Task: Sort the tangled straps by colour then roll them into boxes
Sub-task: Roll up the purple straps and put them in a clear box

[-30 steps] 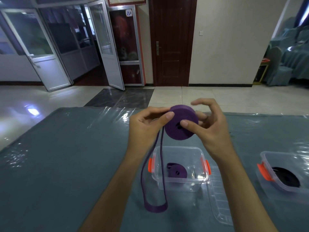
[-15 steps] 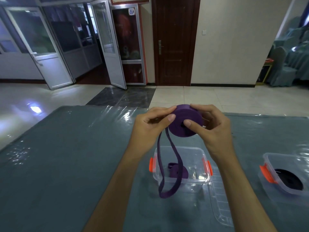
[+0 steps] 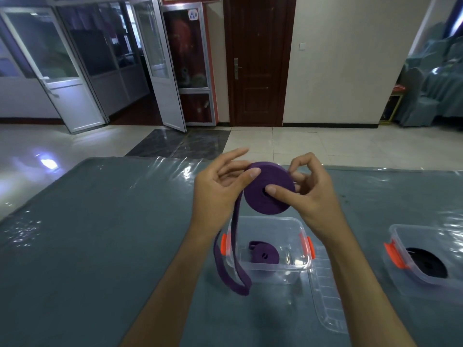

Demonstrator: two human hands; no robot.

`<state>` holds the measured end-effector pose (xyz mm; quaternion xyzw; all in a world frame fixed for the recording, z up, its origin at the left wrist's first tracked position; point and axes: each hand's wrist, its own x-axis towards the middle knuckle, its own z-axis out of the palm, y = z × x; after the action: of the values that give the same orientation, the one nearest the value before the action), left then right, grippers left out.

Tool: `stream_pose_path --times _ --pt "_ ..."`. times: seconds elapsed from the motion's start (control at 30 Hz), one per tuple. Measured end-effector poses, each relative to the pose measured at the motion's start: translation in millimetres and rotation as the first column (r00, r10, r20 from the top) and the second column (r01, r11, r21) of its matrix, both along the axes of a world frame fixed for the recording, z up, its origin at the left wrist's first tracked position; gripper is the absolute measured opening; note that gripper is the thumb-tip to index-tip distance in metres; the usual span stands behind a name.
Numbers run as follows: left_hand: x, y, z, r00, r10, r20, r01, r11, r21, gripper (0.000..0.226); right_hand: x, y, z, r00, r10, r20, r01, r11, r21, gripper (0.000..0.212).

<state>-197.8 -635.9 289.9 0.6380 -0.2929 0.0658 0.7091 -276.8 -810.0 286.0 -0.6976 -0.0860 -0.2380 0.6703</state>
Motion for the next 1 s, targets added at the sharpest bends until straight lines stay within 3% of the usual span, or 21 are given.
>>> stream_pose_path --times 0.13,0.23,0.33,0.4,0.47,0.57,0.73,0.87,1.0 --pt "3.4 -2.0 -4.1 0.994 -0.106 0.004 0.105 0.994 0.040 0.031 -3.8 -1.2 5.4 0.986 -0.131 0.098 0.135 0.990 -0.035 0.044" --pt "12.7 2.2 3.4 0.977 -0.212 0.010 0.210 0.972 0.102 0.033 -6.0 -4.2 -0.9 0.988 -0.142 0.055 0.142 0.990 -0.013 0.040" --pt "8.2 -0.8 5.1 0.992 -0.103 0.067 0.099 0.993 0.067 0.024 -8.0 -8.2 -2.7 0.998 -0.036 -0.043 0.035 0.999 -0.018 0.036" --pt "1.1 -5.6 -0.5 0.998 -0.048 0.046 0.049 0.999 -0.021 0.019 -9.8 -8.5 1.9 0.999 -0.038 -0.029 0.037 0.999 -0.030 0.038" --pt "-1.9 -5.8 -6.6 0.993 -0.113 -0.010 0.113 0.991 -0.068 0.023 -12.0 -7.6 7.3 0.995 -0.097 0.010 0.097 0.995 -0.032 0.044" --pt "1.9 1.4 -13.7 0.964 -0.260 -0.056 0.261 0.965 -0.001 0.037 -15.3 -10.9 7.2 0.987 -0.153 0.039 0.156 0.984 -0.091 0.049" --pt "-5.3 -2.6 -13.0 0.981 -0.195 0.008 0.195 0.981 -0.016 0.022 -19.1 -15.7 3.5 0.992 0.010 -0.122 -0.026 0.991 -0.133 0.059" --pt "-10.5 -5.9 -14.0 0.985 -0.173 -0.011 0.172 0.982 -0.074 0.019 -23.6 -14.3 5.5 0.999 -0.018 -0.039 0.012 0.990 -0.141 0.060" --pt "-9.7 -3.1 -15.5 0.961 -0.273 -0.043 0.273 0.962 -0.014 0.030 -28.7 -10.1 -0.5 0.991 -0.130 0.027 0.131 0.991 -0.019 0.053"
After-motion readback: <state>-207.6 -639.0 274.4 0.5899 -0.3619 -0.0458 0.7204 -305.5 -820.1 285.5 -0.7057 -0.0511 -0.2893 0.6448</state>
